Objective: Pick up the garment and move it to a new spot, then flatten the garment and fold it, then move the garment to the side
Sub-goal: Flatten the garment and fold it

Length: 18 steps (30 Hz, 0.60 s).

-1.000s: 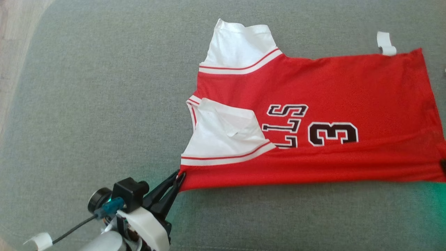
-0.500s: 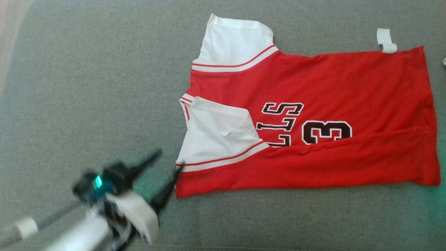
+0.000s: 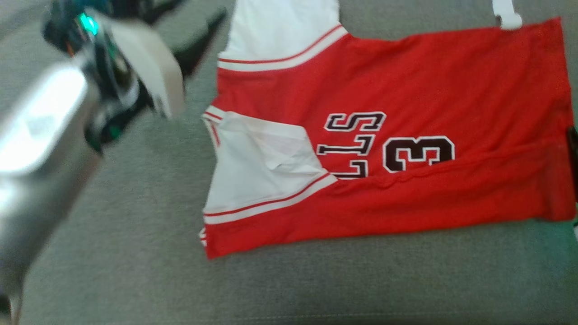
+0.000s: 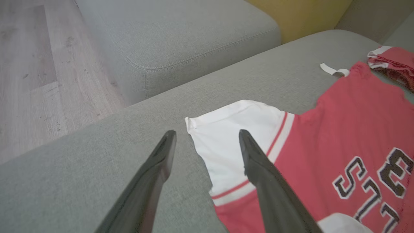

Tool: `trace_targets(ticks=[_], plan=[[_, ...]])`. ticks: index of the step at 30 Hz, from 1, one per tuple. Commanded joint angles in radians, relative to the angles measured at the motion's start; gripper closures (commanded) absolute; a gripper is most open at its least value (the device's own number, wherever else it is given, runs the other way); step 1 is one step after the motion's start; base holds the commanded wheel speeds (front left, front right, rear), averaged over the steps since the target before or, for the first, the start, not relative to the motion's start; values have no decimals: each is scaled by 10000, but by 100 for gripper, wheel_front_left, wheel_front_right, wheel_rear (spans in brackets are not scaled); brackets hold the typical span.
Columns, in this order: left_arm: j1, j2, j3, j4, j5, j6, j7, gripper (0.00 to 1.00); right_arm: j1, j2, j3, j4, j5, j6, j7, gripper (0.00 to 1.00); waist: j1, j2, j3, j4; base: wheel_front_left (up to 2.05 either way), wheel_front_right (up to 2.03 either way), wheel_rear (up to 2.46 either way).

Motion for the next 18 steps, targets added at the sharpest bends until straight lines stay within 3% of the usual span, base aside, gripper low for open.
trace_targets(ticks=[1,10,18], plan=[[-879,321,375,163,-45,-71,248,0,-93,-210,143,-320,-77,65,-80,0,-3,0,482,-473,0,0,0],[-2904,-117,51,2906,-694,-191,1486,0,-743,123,635,52,-149,65,-458,0,-3,0,1270,-1466,0,0,0],[-3707,121,-612,4053,-567,-201,1671,0,-1144,400,1166,687,11,65,-955,0,-3,0,1758,-2065,0,0,0]])
